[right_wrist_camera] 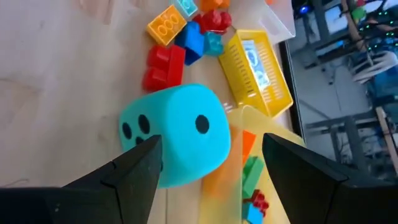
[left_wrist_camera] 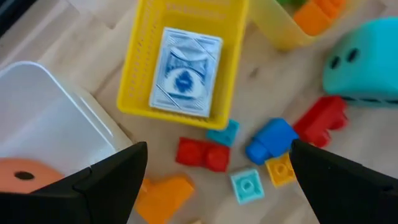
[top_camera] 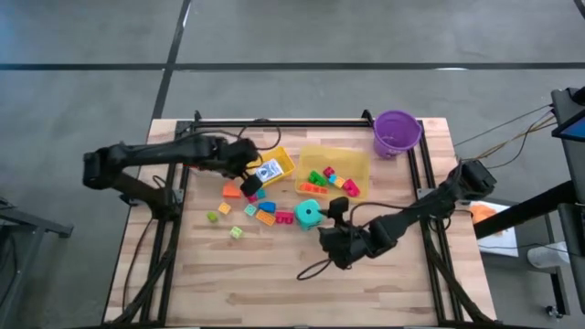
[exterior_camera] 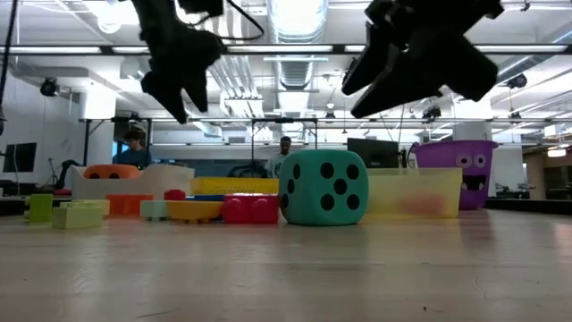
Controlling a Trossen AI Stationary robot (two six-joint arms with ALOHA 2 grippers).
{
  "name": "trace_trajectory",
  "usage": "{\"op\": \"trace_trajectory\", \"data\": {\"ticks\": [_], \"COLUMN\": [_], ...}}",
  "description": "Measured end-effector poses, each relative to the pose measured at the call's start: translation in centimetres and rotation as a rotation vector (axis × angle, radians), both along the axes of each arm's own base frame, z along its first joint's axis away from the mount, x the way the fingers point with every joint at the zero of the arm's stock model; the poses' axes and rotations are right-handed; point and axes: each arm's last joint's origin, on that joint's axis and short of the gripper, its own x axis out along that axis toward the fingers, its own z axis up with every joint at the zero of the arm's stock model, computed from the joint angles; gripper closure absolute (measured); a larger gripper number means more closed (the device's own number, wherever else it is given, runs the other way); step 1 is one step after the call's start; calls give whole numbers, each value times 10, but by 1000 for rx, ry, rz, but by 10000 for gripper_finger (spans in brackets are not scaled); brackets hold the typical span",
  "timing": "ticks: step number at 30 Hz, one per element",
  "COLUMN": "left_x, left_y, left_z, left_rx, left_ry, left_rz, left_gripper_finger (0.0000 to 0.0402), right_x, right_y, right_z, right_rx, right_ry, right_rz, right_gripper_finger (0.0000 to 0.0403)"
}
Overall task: Pick & Place Toys
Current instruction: Put the blue dice into the white bin
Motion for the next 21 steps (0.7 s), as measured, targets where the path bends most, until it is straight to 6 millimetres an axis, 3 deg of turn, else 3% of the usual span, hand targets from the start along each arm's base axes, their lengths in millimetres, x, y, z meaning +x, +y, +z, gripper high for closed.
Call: {"op": "trace_trajectory", "data": {"ticks": [8, 13, 21], "left_x": [-19, -22, -22], "left_y": [-16, -17, -16], "left_z": [14, 17, 17], "left_rx": [4, 15, 29], "left_ry": [-79, -89, -77], "left_rz": [-20, -21, -19], "left_gripper_finger": [14, 14, 14], "right_x": [7, 11, 10], "right_y": [-3, 3, 4], "right_z": [6, 17, 16], "right_rx": [93, 173, 229], "right_ry": [-16, -97, -37], "right_rz": [6, -35, 26], "right_gripper_finger": [129, 129, 129]}}
